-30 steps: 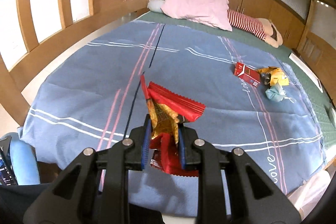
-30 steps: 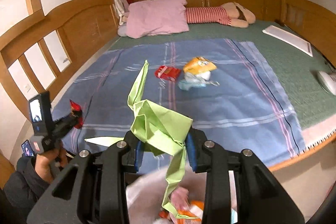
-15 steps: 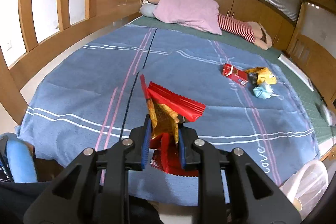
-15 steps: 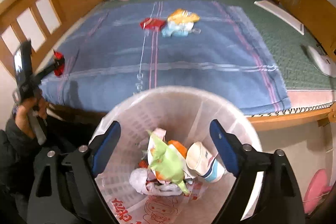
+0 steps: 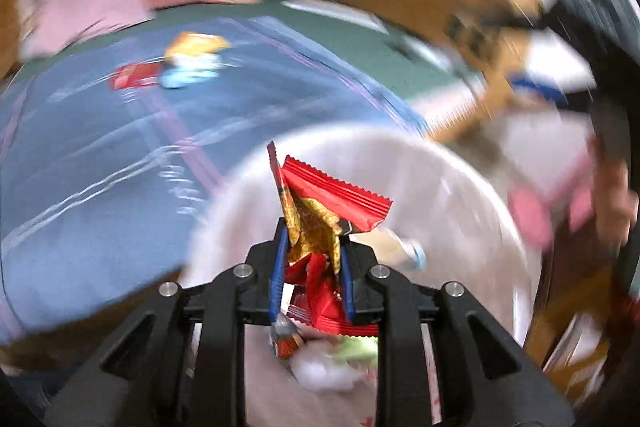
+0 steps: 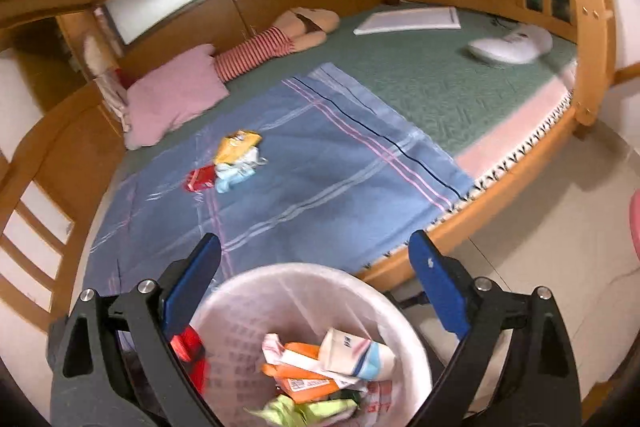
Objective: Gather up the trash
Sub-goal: 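Lower the red chip bag into the wastebasket and open the left gripper, then grasp the yellow snack bag on the bed with the right gripper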
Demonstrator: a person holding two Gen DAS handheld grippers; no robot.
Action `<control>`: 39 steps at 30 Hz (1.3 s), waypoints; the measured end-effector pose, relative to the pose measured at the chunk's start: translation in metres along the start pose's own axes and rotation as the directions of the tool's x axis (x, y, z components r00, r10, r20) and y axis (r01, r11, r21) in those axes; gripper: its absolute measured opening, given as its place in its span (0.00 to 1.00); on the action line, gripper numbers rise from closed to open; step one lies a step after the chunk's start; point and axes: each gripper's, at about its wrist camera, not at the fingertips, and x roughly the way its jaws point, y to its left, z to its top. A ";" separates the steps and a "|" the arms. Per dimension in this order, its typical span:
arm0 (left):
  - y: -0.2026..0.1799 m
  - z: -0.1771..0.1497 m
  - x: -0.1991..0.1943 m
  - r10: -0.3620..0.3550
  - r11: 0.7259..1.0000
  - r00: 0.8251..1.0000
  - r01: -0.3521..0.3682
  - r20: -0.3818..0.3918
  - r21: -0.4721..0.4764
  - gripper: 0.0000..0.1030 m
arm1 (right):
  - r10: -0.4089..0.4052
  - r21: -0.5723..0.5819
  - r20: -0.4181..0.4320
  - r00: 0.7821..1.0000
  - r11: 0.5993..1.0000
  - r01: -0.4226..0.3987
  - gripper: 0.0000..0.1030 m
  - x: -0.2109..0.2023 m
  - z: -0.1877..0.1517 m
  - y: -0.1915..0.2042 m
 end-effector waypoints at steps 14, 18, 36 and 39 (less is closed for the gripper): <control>-0.017 0.000 0.000 0.082 0.992 0.997 -0.082 0.007 0.095 0.90 | 0.033 0.012 -0.043 0.999 0.999 -0.033 0.90 0.021 -0.007 -0.007; 0.009 0.010 -0.005 0.129 0.991 0.991 -0.130 0.035 0.017 0.91 | 0.017 0.008 -0.046 0.999 1.000 -0.017 0.90 0.025 -0.006 -0.008; 0.179 0.047 -0.025 0.457 0.851 0.889 -0.439 -0.005 -0.289 0.96 | 0.035 -0.069 -0.122 0.992 0.997 -0.044 0.90 0.064 0.004 0.024; 0.212 0.057 -0.020 0.506 0.808 0.861 -0.491 -0.043 -0.327 0.96 | 0.057 -0.119 -0.121 0.991 0.990 -0.072 0.90 0.082 0.022 0.046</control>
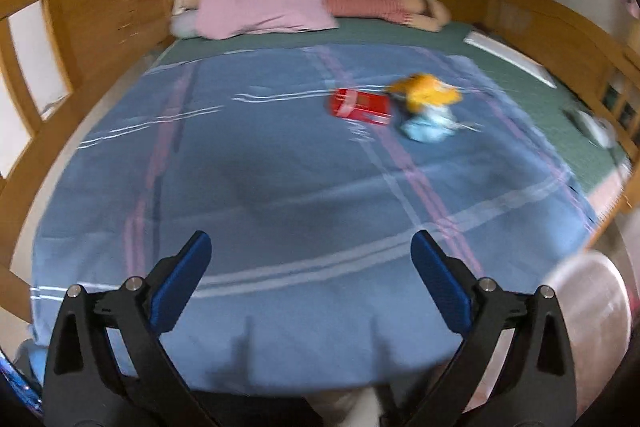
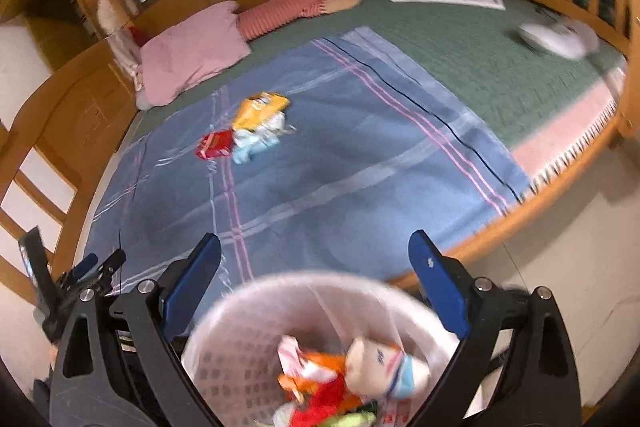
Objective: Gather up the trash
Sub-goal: 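Grasp the yellow snack bag on the bed with the right gripper, then grasp the blue face mask with the left gripper while the right lifts the yellow bag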
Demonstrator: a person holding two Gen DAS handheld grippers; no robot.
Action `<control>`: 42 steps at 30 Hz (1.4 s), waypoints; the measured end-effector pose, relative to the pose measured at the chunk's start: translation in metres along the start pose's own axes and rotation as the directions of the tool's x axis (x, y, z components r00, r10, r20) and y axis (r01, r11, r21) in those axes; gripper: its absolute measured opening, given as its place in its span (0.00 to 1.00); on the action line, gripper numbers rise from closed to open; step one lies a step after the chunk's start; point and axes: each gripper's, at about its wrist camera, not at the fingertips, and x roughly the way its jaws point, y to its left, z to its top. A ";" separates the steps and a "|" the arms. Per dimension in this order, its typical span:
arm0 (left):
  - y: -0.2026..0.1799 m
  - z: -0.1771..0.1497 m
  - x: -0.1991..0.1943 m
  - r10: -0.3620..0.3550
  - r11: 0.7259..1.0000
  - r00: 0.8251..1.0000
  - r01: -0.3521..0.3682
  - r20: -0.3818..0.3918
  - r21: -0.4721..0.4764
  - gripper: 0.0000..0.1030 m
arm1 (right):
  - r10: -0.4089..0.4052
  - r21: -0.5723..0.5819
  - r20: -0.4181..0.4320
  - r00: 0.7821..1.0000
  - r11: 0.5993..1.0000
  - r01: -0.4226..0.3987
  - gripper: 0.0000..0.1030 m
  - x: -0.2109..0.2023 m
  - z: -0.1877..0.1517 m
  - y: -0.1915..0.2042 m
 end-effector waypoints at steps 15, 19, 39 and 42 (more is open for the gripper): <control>0.051 -0.001 0.044 -0.051 0.967 0.997 0.034 -0.061 -0.252 0.96 | -0.006 -0.140 -0.082 0.997 0.990 -0.005 0.90 0.227 0.129 0.097; 0.073 -0.002 0.062 -0.105 0.921 0.990 0.061 -0.093 -0.385 0.96 | -0.072 -0.131 -0.034 0.997 0.989 0.067 0.90 0.277 0.159 0.113; 0.101 -0.020 0.078 -0.141 0.823 0.977 0.025 -0.161 -0.567 0.96 | 0.117 -0.350 -0.333 0.936 0.906 -0.238 0.24 0.272 0.115 0.163; 0.111 -0.025 0.073 -0.101 0.789 0.983 -0.015 -0.154 -0.615 0.96 | 0.246 -0.332 -0.374 0.894 0.865 -0.377 0.24 0.243 0.100 0.183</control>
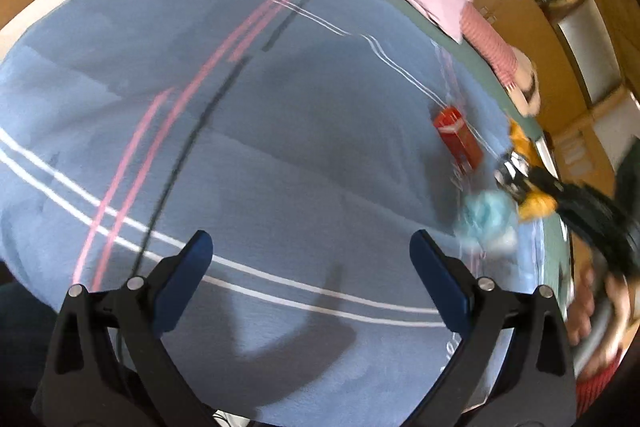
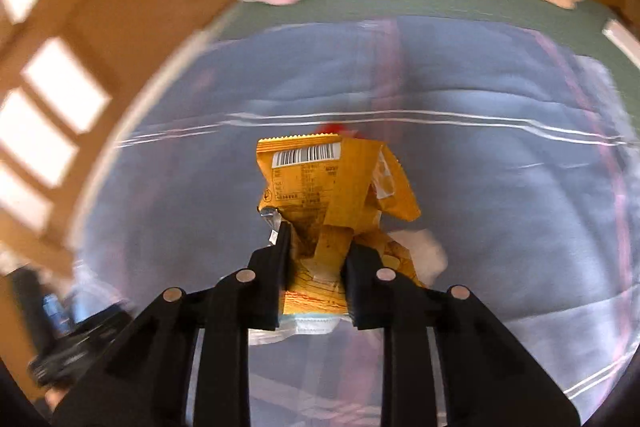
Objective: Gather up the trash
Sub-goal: 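Grasp the blue face mask with the left gripper while the right lifts the yellow bag, then release the yellow bag into the wastebasket with the right gripper while the left carries the mask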
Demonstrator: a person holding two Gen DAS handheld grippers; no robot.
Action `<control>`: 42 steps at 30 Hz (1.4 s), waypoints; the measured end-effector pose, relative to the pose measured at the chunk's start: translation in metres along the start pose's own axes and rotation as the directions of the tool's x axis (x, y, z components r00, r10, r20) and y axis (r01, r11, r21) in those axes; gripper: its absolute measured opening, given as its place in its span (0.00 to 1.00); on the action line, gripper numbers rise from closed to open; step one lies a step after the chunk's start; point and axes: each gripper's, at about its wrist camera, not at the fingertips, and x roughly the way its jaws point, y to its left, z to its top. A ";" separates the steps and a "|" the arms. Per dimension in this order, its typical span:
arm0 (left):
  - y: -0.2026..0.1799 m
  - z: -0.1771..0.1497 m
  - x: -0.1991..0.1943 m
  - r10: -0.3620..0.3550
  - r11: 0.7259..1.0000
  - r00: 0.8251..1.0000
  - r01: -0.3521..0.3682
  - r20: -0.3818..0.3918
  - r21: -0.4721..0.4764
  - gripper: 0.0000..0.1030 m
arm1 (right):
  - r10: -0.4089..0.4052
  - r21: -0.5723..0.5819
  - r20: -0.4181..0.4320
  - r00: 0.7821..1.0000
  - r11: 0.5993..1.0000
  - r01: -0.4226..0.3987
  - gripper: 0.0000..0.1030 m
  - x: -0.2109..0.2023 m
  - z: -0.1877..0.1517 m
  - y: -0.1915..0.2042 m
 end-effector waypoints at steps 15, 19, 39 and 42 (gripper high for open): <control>0.016 0.001 -0.005 -0.056 0.998 0.998 0.055 -0.029 -0.033 0.96 | -0.049 -0.110 -0.029 0.998 0.993 0.045 0.24 0.046 -0.015 0.092; -0.007 -0.008 0.011 -0.127 0.989 0.984 0.135 -0.125 0.054 0.96 | -0.066 -0.113 -0.025 0.998 0.992 0.063 0.24 0.046 -0.016 0.091; -0.051 -0.031 -0.019 -0.160 0.918 0.987 0.149 0.001 0.369 0.14 | -0.064 -0.018 0.192 0.979 0.997 0.069 0.24 -0.068 -0.049 0.066; -0.050 -0.042 -0.053 -0.146 0.899 0.982 0.083 0.116 0.431 0.14 | -0.066 -0.006 0.218 0.974 0.998 0.069 0.24 -0.106 -0.083 0.058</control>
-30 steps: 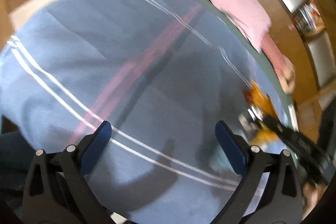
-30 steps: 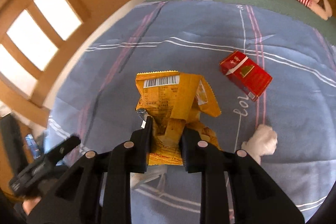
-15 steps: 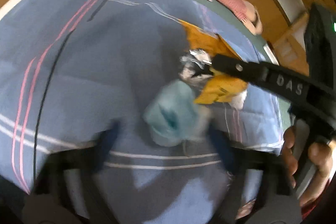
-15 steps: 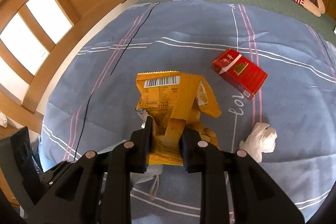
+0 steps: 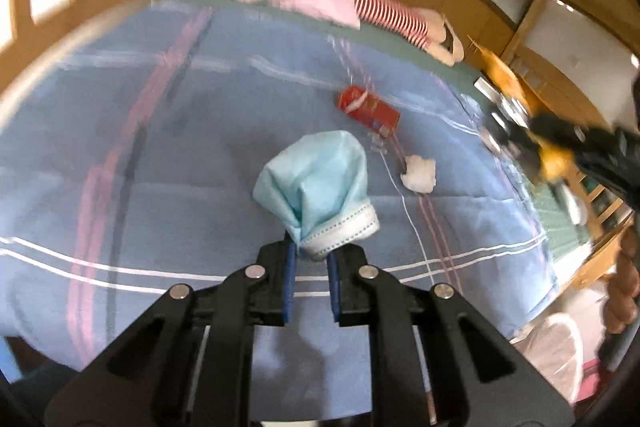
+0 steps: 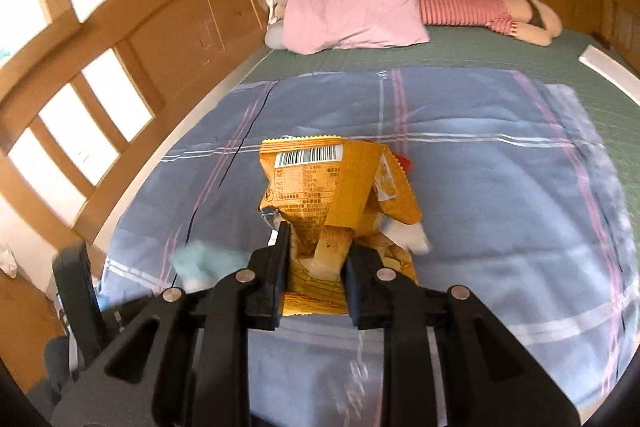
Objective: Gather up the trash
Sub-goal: 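Release the yellow bag into the wastebasket with the right gripper while the left carries the mask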
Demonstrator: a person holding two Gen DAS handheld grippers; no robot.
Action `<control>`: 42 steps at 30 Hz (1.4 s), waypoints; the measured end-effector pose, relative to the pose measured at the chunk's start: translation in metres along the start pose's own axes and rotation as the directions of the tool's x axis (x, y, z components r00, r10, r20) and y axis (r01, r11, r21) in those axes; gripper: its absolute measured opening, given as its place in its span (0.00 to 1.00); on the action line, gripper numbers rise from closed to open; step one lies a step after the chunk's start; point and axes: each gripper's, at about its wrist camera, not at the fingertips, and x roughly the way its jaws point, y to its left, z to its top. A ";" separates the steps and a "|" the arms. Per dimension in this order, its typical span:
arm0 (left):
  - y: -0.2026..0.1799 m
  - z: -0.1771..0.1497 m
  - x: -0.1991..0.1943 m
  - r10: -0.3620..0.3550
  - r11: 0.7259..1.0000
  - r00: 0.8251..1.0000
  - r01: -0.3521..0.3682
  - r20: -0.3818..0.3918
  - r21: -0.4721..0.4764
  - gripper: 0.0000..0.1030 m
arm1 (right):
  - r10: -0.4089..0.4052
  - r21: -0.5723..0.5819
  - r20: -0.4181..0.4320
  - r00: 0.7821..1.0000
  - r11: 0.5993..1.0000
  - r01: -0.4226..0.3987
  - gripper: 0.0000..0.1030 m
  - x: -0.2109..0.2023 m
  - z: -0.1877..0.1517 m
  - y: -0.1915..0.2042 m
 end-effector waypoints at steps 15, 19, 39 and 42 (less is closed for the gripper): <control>-0.126 -0.075 -0.101 -0.103 0.972 0.993 0.086 0.064 0.219 0.14 | -0.107 0.100 0.024 0.994 0.990 0.104 0.24 -0.150 -0.129 -0.034; -0.145 -0.092 -0.111 -0.154 0.953 0.987 0.139 0.037 0.268 0.14 | -0.164 0.079 -0.041 0.986 0.983 0.167 0.24 -0.156 -0.157 -0.036; -0.188 -0.120 -0.164 -0.080 0.932 0.991 0.035 0.111 0.361 0.14 | -0.248 0.081 -0.037 0.968 0.965 0.250 0.45 -0.188 -0.207 -0.053; -0.188 -0.122 -0.164 -0.084 0.930 0.991 0.040 0.104 0.365 0.14 | -0.237 0.117 0.020 0.971 0.965 0.233 0.59 -0.201 -0.206 -0.056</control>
